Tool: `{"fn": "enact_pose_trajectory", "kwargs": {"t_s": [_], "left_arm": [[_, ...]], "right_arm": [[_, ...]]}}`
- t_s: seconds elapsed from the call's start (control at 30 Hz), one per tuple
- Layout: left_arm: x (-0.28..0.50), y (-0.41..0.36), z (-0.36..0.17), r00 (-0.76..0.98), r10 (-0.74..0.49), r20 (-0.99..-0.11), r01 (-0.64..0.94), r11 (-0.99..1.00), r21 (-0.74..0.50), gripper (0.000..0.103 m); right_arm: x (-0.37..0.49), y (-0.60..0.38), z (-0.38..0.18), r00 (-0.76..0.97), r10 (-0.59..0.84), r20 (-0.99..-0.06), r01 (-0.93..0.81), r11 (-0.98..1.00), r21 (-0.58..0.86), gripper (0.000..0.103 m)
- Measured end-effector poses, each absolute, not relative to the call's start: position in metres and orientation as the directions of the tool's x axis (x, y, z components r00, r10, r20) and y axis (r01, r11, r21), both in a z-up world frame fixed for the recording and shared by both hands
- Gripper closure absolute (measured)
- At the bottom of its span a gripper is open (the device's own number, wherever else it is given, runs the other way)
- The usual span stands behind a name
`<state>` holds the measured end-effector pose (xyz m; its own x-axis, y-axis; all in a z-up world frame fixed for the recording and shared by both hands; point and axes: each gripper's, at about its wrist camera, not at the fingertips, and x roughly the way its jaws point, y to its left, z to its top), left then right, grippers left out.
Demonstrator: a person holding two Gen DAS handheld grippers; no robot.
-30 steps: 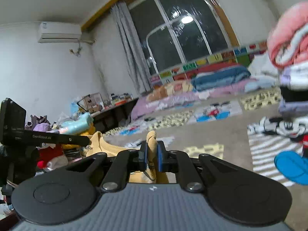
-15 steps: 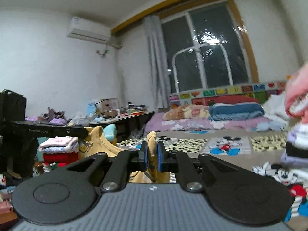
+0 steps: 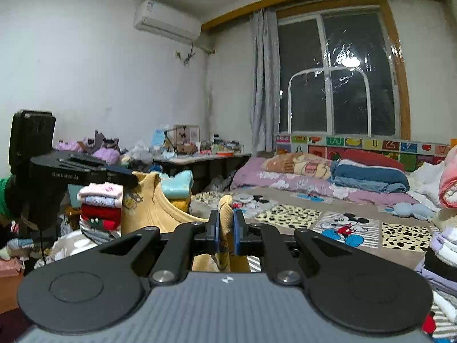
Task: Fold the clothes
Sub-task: 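Lift the yellow garment with both grippers and stretch it open between them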
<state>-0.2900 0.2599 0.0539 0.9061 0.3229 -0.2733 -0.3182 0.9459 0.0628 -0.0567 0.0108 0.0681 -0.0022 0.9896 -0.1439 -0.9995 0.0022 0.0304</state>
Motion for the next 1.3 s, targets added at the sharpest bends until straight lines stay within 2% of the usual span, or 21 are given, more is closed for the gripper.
{"fn": "enact_pose_trajectory", "kwargs": {"t_s": [0.3, 0.5, 0.7, 0.87, 1.0, 1.13, 1.3], "left_arm": [[-0.224, 0.337, 0.051, 0.863, 0.349, -0.365, -0.35, 0.934, 0.067, 0.099], [-0.171, 0.39, 0.054, 0.84, 0.371, -0.396, -0.373, 0.925, 0.074, 0.099], [-0.116, 0.441, 0.065, 0.813, 0.419, -0.404, -0.41, 0.905, 0.114, 0.099], [-0.081, 0.471, 0.079, 0.799, 0.478, -0.364, -0.455, 0.877, 0.154, 0.099], [-0.075, 0.479, 0.084, 0.796, 0.51, -0.326, -0.483, 0.86, 0.164, 0.099], [-0.087, 0.464, 0.058, 0.796, 0.497, -0.345, -0.457, 0.868, 0.194, 0.099], [-0.133, 0.404, -0.011, 0.797, 0.454, -0.399, -0.398, 0.891, 0.219, 0.099]], "right_arm": [[0.002, 0.091, 0.072, -0.013, 0.969, -0.247, -0.995, 0.013, 0.103, 0.092], [0.044, 0.155, 0.076, 0.011, 0.954, -0.299, -0.995, 0.039, 0.088, 0.092], [0.092, 0.211, 0.08, 0.077, 0.948, -0.31, -0.993, 0.099, 0.058, 0.092], [0.129, 0.252, 0.085, 0.143, 0.949, -0.28, -0.985, 0.163, 0.049, 0.092], [0.146, 0.273, 0.09, 0.192, 0.956, -0.222, -0.979, 0.204, 0.03, 0.092], [0.15, 0.27, 0.077, 0.205, 0.963, -0.173, -0.976, 0.215, 0.042, 0.092], [0.115, 0.235, 0.017, 0.167, 0.963, -0.213, -0.984, 0.176, 0.024, 0.092]]}}
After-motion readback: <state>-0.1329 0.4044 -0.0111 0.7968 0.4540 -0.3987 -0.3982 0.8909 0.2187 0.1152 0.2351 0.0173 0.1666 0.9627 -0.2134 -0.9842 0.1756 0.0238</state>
